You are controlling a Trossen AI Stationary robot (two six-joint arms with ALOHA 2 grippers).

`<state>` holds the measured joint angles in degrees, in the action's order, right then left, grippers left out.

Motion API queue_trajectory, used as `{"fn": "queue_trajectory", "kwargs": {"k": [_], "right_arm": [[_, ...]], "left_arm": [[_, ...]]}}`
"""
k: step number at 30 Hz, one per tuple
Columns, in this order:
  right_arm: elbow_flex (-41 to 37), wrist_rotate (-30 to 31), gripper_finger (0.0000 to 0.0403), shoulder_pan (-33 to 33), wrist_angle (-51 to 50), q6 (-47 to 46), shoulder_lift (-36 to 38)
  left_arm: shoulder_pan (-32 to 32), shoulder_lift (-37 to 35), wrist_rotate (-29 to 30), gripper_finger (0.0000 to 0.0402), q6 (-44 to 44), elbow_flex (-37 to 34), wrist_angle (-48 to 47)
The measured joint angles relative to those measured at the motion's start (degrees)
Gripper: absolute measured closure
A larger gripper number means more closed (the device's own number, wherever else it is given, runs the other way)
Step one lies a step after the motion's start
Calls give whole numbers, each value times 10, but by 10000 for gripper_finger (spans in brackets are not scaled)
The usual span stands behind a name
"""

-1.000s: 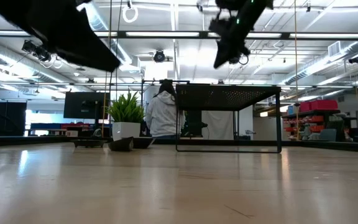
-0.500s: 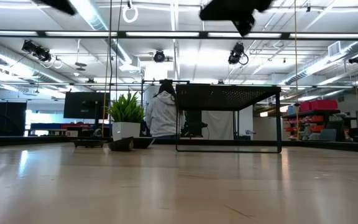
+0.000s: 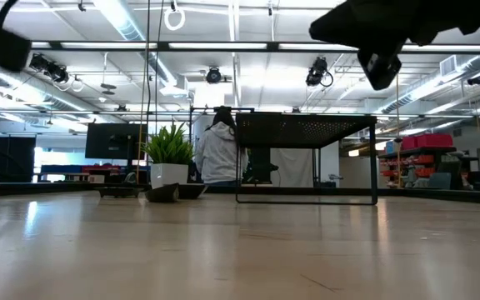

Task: Pick & Place Mini shaped plates
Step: Stack the bottom square plate on top of the square plates on the shelf

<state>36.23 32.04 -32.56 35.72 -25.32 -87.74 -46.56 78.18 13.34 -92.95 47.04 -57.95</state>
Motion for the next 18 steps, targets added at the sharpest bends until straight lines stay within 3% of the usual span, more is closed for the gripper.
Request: {"fn": "queue_trajectory", "kwargs": {"k": [7, 18], "right_arm": [[0, 8, 398, 3, 18, 24, 0], [0, 20, 395, 11, 22, 33, 0]], "left_arm": [[12, 1, -15, 146, -114, -66, 49], [28, 2, -10, 257, -114, -105, 131]]}}
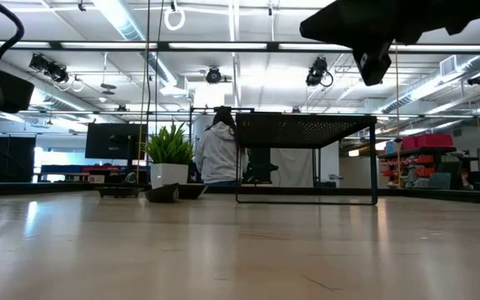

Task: Pick & Place Mini shaped plates
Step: Stack the bottom square plate on top of the square plates on the shelf

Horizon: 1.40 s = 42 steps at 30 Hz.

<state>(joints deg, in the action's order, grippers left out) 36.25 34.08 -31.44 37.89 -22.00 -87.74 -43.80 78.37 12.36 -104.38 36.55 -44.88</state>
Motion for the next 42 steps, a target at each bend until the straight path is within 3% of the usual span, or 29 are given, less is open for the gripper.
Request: {"fn": "queue_trajectory", "kwargs": {"k": [17, 36, 42], "right_arm": [[0, 0, 394, 0, -2, 0, 0], [0, 0, 394, 0, -4, 2, 0], [0, 0, 394, 0, -6, 2, 0]], "left_arm": [[0, 0, 0, 334, 1, -7, 1], [1, 0, -13, 315, 0, -23, 10], [1, 0, -15, 338, 1, -23, 14]]}}
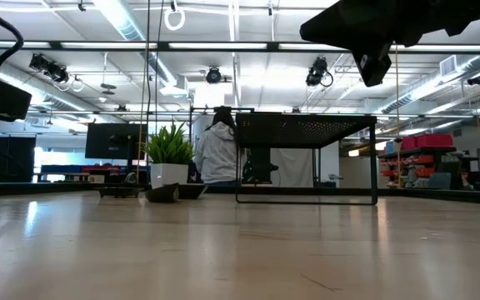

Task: Pick & Place Mini shaped plates
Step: Stack the bottom square plate on top of the square plates on the shelf

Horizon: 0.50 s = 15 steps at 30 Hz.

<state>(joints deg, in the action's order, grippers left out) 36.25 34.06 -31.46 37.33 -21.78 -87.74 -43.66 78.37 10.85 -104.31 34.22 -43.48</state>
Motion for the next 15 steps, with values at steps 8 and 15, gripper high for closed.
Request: {"fn": "queue_trajectory", "kwargs": {"k": [8, 15], "right_arm": [[0, 0, 394, 0, -1, 0, 0], [0, 0, 394, 0, -1, 0, 0]], "left_arm": [[0, 0, 18, 395, 62, 47, -16], [26, 0, 56, 392, 237, 164, -67]]}}
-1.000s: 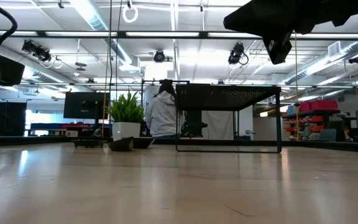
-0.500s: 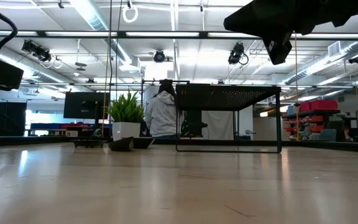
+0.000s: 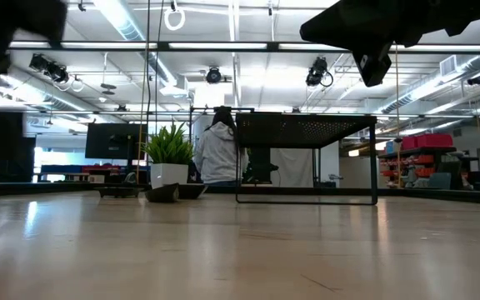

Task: Pick & Place Mini shaped plates
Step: Stack the bottom square plate on top of the square plates on the shelf

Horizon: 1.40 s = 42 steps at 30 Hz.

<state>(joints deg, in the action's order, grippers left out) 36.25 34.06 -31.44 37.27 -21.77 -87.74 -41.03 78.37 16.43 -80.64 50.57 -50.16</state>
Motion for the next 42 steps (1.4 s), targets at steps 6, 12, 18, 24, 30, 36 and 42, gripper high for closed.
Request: {"fn": "queue_trajectory", "kwargs": {"k": [6, 12, 18, 24, 30, 36, 42], "right_arm": [[0, 0, 394, 0, -5, 3, 0], [0, -4, 394, -4, -43, -11, 0], [0, -6, 394, -18, -70, -45, 0], [0, -6, 394, -28, -79, -73, 0], [0, -5, 394, -29, -79, -78, 0], [0, -5, 394, -29, -80, -78, 0], [0, -5, 394, -29, -84, -78, 0]], "left_arm": [[71, 0, 51, 396, 274, 142, 3], [199, 22, 43, 398, 595, 287, 41], [334, 126, -19, 397, 796, 438, 30], [410, 233, 9, 396, 888, 546, 4], [453, 291, 31, 394, 958, 566, 5], [472, 325, 50, 393, 970, 567, 6], [481, 339, 71, 392, 981, 567, 19]]}}
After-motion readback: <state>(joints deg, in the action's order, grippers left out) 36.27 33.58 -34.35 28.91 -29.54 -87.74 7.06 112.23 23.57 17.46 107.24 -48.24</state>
